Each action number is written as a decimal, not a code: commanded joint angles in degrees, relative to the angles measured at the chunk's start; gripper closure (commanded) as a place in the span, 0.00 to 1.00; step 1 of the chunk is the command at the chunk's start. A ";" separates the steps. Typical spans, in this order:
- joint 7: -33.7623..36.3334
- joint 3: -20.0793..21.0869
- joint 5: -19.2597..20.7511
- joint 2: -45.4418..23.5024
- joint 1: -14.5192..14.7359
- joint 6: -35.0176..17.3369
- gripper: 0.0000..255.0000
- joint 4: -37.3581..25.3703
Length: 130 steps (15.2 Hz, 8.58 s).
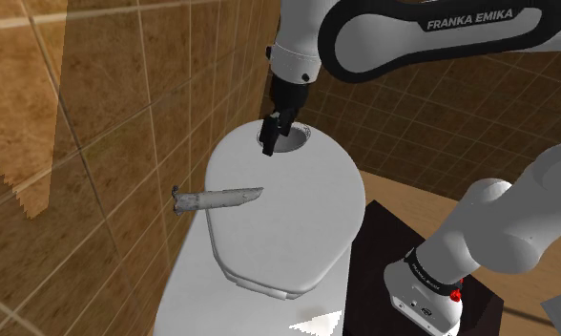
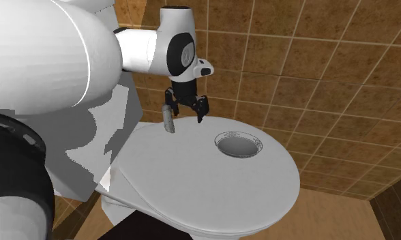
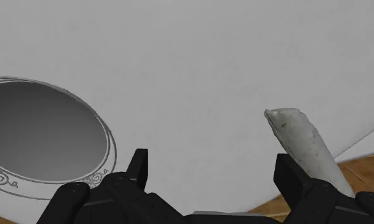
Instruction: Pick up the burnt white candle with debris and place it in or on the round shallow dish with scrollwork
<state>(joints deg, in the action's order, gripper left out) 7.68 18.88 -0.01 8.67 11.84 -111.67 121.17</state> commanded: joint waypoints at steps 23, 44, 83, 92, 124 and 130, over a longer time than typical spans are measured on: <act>3.98 6.84 13.47 -27.01 9.53 -7.35 0.00 -15.37; 2.97 7.29 12.21 -25.07 9.26 -3.45 1.00 -17.58; -22.81 -1.62 3.93 -5.96 -3.87 6.99 1.00 -12.74; -34.09 -7.68 4.02 -4.12 -9.18 5.25 1.00 -10.06; -33.33 -7.43 4.19 -4.64 -8.96 1.81 0.00 -7.08; -33.33 -7.43 4.19 -4.64 -8.96 1.81 0.00 -7.08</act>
<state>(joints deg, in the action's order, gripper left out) -25.65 11.45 4.18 4.02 2.88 -109.88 114.09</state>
